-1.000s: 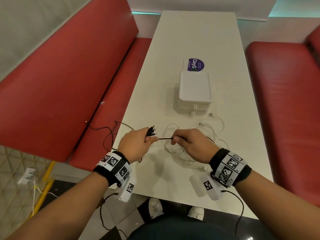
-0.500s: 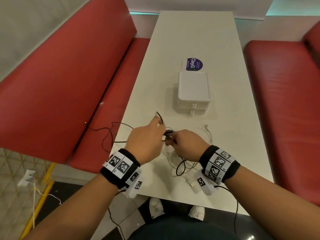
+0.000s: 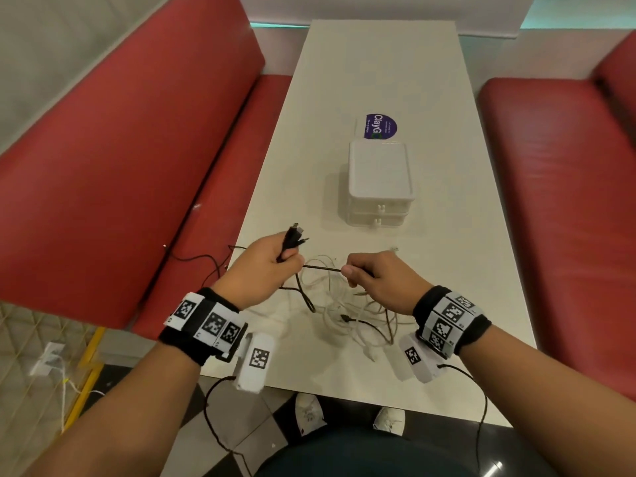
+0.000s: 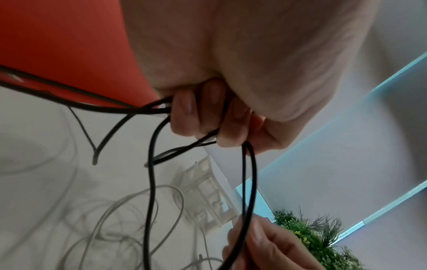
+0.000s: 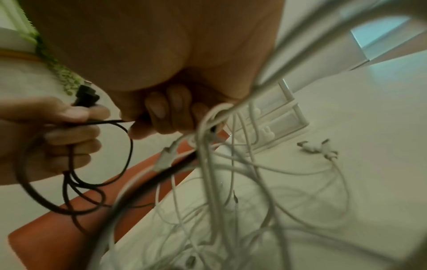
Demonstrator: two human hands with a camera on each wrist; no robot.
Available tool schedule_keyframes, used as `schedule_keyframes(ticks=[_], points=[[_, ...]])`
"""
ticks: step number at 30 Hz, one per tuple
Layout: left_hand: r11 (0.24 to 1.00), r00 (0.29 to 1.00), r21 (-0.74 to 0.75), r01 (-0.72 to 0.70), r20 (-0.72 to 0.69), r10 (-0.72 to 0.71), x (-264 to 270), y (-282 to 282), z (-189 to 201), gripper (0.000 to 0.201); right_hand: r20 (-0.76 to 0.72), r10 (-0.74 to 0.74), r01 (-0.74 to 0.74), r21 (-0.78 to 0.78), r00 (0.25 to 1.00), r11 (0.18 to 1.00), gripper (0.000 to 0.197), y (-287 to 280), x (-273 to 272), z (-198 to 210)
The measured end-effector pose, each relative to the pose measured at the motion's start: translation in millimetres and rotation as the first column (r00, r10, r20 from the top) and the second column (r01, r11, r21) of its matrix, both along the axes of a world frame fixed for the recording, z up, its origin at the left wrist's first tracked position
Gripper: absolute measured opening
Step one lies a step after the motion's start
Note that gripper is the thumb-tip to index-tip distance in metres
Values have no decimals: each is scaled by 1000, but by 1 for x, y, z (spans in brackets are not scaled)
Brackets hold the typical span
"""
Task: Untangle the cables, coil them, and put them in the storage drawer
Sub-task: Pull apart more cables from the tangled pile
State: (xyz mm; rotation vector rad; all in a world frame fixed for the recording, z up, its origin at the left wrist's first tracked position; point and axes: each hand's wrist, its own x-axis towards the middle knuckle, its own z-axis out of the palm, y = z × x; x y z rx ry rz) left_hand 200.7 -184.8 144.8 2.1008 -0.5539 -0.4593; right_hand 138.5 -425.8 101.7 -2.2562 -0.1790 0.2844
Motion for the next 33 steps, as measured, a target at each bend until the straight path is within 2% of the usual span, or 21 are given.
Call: schedule_keyframes(ticks=[3,5,7,9,11,12,14,15,17,18,19,21,22,24,27,30,32,33], points=[[987,993,-146,-68,-102,53,-7,3,-3,41,10,-39,40,-225,999,974,63,0,7,-7],[991,990,-127,-46,-140,28,-14,6,-10,39,16,-84,84,-365,996,927,74,-2,12,-8],[993,989,77,89,-122,-80,-22,11,-21,32,104,-113,146,-404,988,903,71,-2,15,-6],[919,988,362,157,-55,-147,-29,17,-34,19,284,-61,164,-356,957,920,59,3,11,-1],[857,993,514,30,80,-83,-25,22,-35,11,430,33,122,-327,902,937,46,8,2,1],[845,984,530,-69,175,-30,-21,26,-31,11,428,51,104,-331,902,938,43,7,-3,-2],[872,940,431,-233,330,88,-14,31,-17,22,246,0,89,-349,969,933,48,4,-8,-7],[907,926,322,-271,344,155,-12,31,-11,30,118,-41,84,-382,992,920,55,1,-9,-12],[956,926,66,-287,275,259,-11,28,0,40,-45,-110,78,-452,993,888,69,-1,-5,-17],[961,935,1,-276,233,268,-10,27,2,43,-82,-141,92,-433,987,897,71,-1,-2,-17],[971,946,16,-240,227,230,-8,26,3,43,-98,-179,134,-355,979,925,69,-1,0,-15],[951,947,282,-125,319,30,0,33,-5,34,-82,-270,260,-115,959,959,57,-4,3,-7],[889,934,445,-106,351,-64,4,38,-12,28,-63,-306,307,6,950,952,51,-6,5,-1],[769,912,621,-151,388,-134,10,48,-24,25,-78,-297,305,153,952,940,37,-12,7,8],[668,880,689,-280,463,-108,19,60,-24,20,-143,-199,213,88,970,973,24,-18,6,12],[587,854,699,-408,520,-26,32,75,-12,18,-174,-230,238,28,958,971,25,-25,6,10],[573,848,706,-417,529,-34,37,73,-4,23,-140,-192,190,-25,971,981,23,-19,4,8],[593,839,696,-404,541,-63,36,66,-1,27,-115,-145,134,-103,983,986,22,-12,4,7]])
